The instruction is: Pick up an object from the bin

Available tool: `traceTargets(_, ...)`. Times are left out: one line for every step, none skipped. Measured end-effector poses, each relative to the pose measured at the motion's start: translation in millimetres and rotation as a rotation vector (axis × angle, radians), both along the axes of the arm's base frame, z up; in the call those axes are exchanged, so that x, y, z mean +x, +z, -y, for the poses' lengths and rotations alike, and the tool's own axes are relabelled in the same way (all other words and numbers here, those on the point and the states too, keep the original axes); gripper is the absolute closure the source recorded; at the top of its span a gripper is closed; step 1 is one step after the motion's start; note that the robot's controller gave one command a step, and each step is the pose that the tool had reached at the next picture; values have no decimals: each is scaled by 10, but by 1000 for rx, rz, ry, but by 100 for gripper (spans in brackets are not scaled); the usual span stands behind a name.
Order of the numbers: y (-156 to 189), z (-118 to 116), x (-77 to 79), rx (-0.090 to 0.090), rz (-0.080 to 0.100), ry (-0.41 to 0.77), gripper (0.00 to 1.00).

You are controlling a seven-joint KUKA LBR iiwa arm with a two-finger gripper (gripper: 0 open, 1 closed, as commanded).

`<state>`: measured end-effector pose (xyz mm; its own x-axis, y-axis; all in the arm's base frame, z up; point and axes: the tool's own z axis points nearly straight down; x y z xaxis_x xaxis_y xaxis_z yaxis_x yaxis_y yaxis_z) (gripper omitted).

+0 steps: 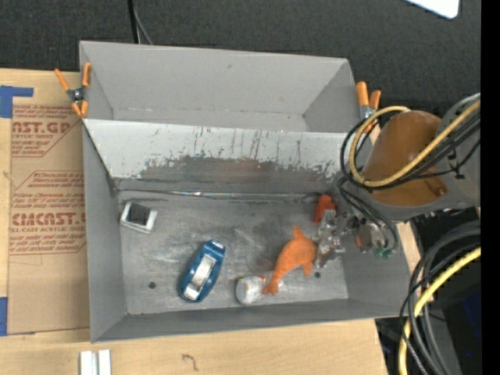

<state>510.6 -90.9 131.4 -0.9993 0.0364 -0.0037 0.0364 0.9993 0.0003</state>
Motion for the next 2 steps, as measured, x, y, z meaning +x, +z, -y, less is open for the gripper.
traceTargets(358, -20, -126, 2, -13, 13, 100)
traceTargets(1793, -139, -51, 0, 0, 4, 100)
